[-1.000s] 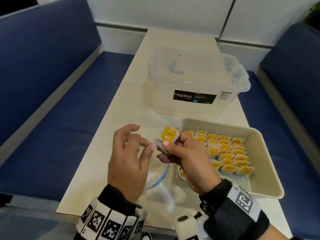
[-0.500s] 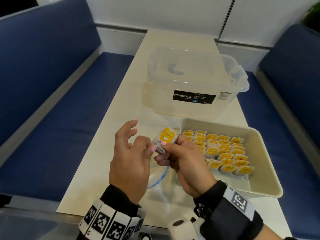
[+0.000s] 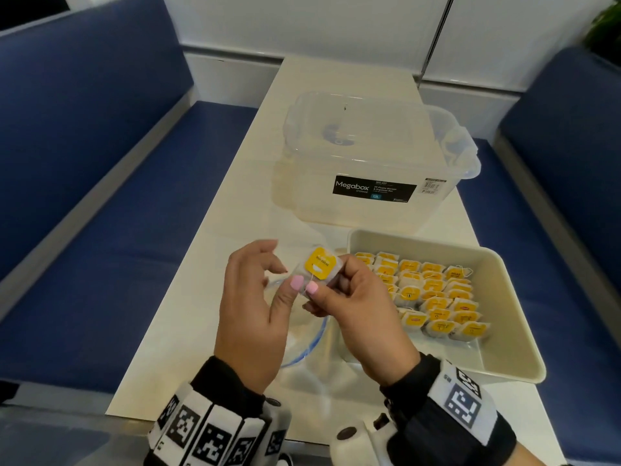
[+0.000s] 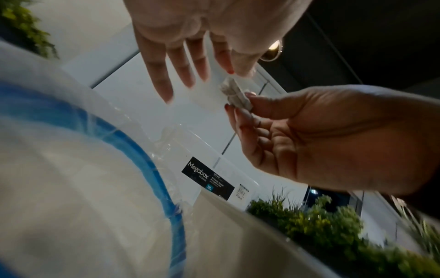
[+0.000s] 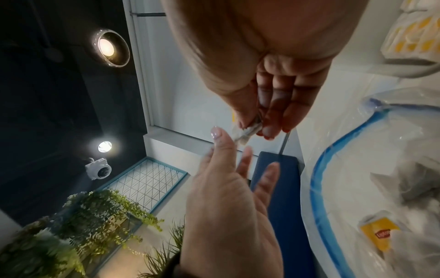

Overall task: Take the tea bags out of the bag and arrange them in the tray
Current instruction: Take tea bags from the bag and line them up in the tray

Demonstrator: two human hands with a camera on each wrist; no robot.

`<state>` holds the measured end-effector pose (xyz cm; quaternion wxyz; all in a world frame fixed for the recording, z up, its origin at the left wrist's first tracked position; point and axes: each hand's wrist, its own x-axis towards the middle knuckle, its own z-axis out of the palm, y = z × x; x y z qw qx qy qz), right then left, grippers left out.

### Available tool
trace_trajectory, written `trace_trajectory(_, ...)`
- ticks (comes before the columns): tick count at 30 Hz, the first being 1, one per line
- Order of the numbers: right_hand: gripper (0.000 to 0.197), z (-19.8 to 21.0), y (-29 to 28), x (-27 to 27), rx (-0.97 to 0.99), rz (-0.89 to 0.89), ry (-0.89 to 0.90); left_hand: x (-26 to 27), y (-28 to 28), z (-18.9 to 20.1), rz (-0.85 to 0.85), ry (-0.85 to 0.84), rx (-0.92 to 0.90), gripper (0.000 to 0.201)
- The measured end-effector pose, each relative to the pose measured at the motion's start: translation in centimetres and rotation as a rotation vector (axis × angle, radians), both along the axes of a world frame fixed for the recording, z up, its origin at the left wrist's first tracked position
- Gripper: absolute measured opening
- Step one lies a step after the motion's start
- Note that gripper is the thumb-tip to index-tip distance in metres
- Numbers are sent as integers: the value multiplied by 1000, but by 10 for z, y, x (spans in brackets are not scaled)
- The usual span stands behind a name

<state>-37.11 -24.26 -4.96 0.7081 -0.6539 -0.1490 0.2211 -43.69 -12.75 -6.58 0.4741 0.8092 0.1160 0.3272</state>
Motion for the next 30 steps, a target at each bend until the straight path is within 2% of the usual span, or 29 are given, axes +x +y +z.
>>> trace_trajectory(2, 16, 0, -1, 2, 2, -5, -9, 1, 0, 1, -62, 20, -253, 25)
trace_trajectory(4, 18, 0, -2, 4, -7, -12, -33, 3, 0, 0, -128, 55, -417, 34)
trace_trajectory(6, 21, 1, -6, 6, -29, -2, -65, 5, -1, 0, -156, 78, -468, 34)
trace_trajectory(9, 37, 9, -16, 10, -126, 58, -126, 8, -1, 3, -150, 58, -504, 23)
trace_trajectory(11, 34, 18, -22, 16, -213, 59, -181, 8, -1, 5, -158, 57, -509, 17)
trace_trajectory(13, 13, 29, -29, 26, -285, 63, -238, 10, -3, 4, -187, 66, -499, 10)
trace_trajectory(14, 8, 36, -33, 31, -328, 79, -269, 11, -5, 3, -203, 71, -488, 12)
trace_trajectory(20, 6, 68, -58, 56, -692, 247, -536, 15, -18, -1, -245, 122, -340, 18)
trace_trajectory(23, 5, 75, -69, 68, -948, 361, -679, 11, -16, -5, -226, 149, -254, 25)
trace_trajectory(27, 5, 63, -74, 80, -1210, 503, -715, 2, -8, -13, -158, 187, -212, 30)
trace_trajectory(30, 6, 46, -73, 84, -1316, 594, -722, -4, -2, -16, -123, 198, -164, 31)
